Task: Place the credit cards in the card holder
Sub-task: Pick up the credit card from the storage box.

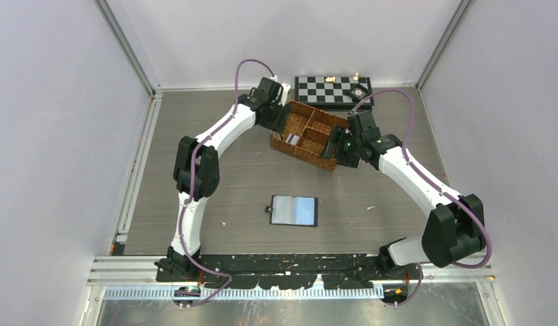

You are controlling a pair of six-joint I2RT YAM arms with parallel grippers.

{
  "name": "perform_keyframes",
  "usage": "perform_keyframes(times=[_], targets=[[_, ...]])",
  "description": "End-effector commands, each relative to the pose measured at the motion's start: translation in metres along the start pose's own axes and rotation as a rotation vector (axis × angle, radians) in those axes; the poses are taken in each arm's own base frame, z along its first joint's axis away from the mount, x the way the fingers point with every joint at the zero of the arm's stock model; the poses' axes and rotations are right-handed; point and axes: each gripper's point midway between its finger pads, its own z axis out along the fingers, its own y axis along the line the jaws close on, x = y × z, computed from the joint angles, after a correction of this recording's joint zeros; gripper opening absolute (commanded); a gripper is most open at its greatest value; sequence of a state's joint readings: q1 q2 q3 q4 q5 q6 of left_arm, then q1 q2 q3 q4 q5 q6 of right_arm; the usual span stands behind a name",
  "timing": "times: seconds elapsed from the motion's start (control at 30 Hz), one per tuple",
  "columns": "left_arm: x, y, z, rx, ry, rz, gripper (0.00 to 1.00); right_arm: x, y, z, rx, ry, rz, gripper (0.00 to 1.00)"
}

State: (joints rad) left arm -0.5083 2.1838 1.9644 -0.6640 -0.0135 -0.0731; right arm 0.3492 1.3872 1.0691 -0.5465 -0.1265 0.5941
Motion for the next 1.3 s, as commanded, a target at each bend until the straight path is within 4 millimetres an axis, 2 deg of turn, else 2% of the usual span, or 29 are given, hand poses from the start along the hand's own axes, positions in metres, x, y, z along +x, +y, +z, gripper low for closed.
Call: perform_keyframes(times=[0.0,0.17,0.47,0.83,1.27], targets=[[-0.016,-0.004,-0.005,0.034,-0.045,0.004,0.65,-0.01,0.011,-0.006,-0.046,-0.039,-0.001,0.68],[-0.008,0.013,0.006,-0.064,0.0,0.02,0.66,-0.01,0.01,-0.006,-0.045,-0.04,-0.003,0.68],[-0.003,0.029,0.007,-0.142,0.036,0.067,0.67,-0.01,0.011,-0.006,-0.049,-0.036,-0.001,0.68],[-0.023,0.033,-0.019,-0.167,-0.031,0.061,0.65,-0.009,0.012,-0.006,-0.053,-0.033,0.003,0.68],[-0.033,0.034,-0.032,-0.17,-0.06,0.06,0.61,-0.007,0.012,-0.004,-0.053,-0.023,0.007,0.68]])
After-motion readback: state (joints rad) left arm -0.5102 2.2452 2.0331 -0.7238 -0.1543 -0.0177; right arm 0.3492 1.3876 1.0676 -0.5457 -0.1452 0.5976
